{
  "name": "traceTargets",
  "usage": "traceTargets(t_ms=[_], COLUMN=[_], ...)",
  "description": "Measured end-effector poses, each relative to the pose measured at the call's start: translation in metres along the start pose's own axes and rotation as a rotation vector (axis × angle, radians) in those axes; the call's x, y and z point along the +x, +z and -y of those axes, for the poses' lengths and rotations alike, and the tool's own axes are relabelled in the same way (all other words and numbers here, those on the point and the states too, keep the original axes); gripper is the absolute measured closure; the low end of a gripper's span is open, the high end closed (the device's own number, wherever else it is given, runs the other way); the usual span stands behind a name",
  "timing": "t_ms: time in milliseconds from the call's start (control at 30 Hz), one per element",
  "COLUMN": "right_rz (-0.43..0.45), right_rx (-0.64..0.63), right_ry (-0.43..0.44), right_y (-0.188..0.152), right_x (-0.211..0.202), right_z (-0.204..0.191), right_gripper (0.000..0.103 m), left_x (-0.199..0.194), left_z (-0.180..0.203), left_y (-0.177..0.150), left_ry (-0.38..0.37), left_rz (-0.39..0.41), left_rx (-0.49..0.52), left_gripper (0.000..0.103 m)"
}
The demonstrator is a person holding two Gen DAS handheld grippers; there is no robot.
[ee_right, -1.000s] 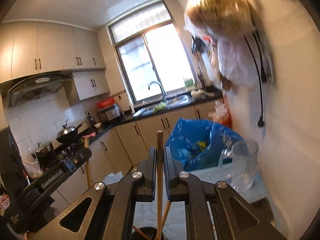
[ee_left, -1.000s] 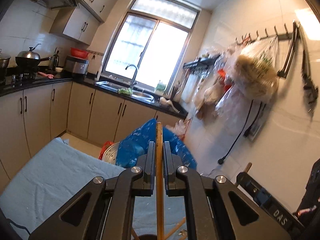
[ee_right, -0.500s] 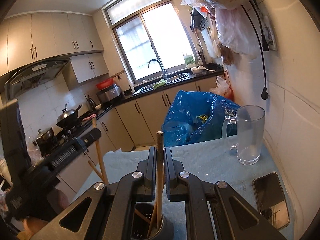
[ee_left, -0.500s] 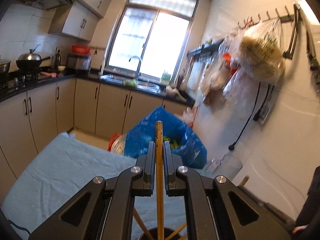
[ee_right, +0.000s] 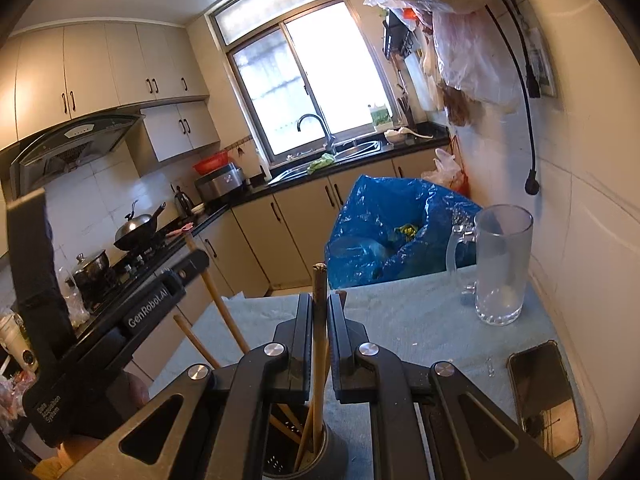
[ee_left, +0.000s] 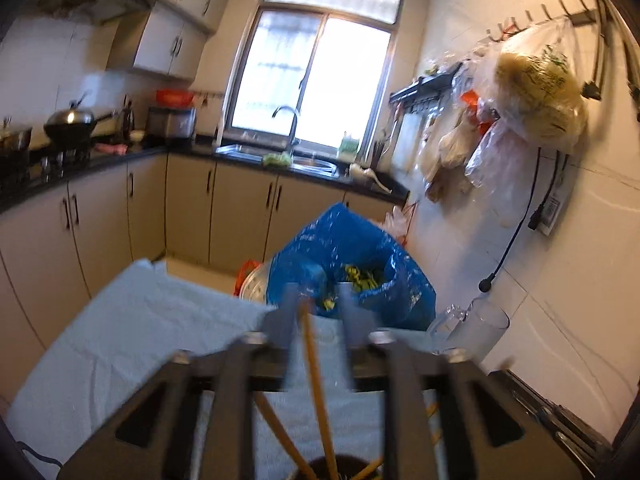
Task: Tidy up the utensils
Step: 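Return the right gripper to the remaining chopsticks on the table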
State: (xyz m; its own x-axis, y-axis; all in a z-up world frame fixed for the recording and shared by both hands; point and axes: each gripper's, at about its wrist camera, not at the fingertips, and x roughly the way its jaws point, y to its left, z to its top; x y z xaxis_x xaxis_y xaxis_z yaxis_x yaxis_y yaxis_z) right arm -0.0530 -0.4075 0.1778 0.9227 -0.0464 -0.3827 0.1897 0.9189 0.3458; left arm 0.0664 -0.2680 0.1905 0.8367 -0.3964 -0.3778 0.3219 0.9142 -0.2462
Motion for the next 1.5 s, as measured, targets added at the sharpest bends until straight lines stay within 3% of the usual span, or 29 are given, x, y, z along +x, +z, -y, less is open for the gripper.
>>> traceTargets(t_ms=[33, 67, 133, 233, 467, 633, 800, 833, 867, 967, 1067, 1133, 1233, 1367, 1500], right_rz=[-0.003, -0.007, -0.003, 0.009, 0.041, -0.08, -0.321, -0.366, -0.388, -0.458, -0.514, -0.559, -0.61, -0.668, -0.754], right_rx=[0.004, 0.013, 0.027, 0.039, 0.022, -0.026, -0.027, -0.025, -0.026, -0.037, -0.06, -0.108, -0.164, -0.144, -0.087], right_ry=[-0.002, -0.005, -0.011, -0.018, -0.046, -0.052, -0.004, 0.024, 0.04, 0.14, 0.273, 0.313, 0.277, 0.199, 0.311], right_y=[0.0, 0.001, 0.002, 0.005, -0.005, -0.05, -0.125, -0.142, -0.153, -0.182, -0.195, -0.204, -0.217, -0.226, -0.24], right_x=[0.0, 0.0, -0.003, -0.015, -0.065, -0.076, -0.058, -0.057, -0.056, -0.057, -0.053, -0.046, -0.029, -0.015, -0.016], right_z=[0.001, 0.002, 0.004, 0.005, 0.002, 0.0, 0.007, 0.007, 0.007, -0.002, -0.02, -0.034, -0.046, -0.045, -0.06], right_gripper=[0.086, 0.076, 0.067, 0.066, 0.05, 0.043, 0.043, 0.044, 0.05, 0.069, 0.069, 0.07, 0.075, 0.083, 0.084], left_x=[-0.005, -0.01, -0.021, -0.048, -0.122, -0.144, -0.129, -0.125, -0.121, -0.112, -0.119, -0.124, -0.131, -0.128, -0.124], left_z=[-0.003, -0.005, -0.007, -0.011, -0.043, -0.08, -0.114, -0.118, -0.122, -0.131, -0.138, -0.141, -0.144, -0.153, -0.163], left_y=[0.002, 0.004, 0.007, 0.011, -0.002, -0.041, -0.109, -0.122, -0.137, -0.167, -0.182, -0.182, -0.179, -0.174, -0.18], left_ry=[0.013, 0.022, 0.021, 0.01, -0.003, 0.062, 0.105, 0.1, 0.098, 0.097, 0.13, 0.133, 0.14, 0.152, 0.169], left_rz=[-0.001, 0.006, 0.011, 0.001, -0.011, -0.088, -0.308, -0.348, -0.391, -0.489, -0.484, -0.47, -0.453, -0.458, -0.482], left_rx=[-0.015, -0.023, -0.028, -0.041, -0.069, -0.098, -0.112, -0.115, -0.116, -0.112, -0.098, -0.091, -0.087, -0.093, -0.099], left_gripper=[0.056, 0.053, 0.05, 0.044, 0.033, 0.031, 0.032, 0.038, 0.046, 0.059, 0.059, 0.059, 0.059, 0.059, 0.059])
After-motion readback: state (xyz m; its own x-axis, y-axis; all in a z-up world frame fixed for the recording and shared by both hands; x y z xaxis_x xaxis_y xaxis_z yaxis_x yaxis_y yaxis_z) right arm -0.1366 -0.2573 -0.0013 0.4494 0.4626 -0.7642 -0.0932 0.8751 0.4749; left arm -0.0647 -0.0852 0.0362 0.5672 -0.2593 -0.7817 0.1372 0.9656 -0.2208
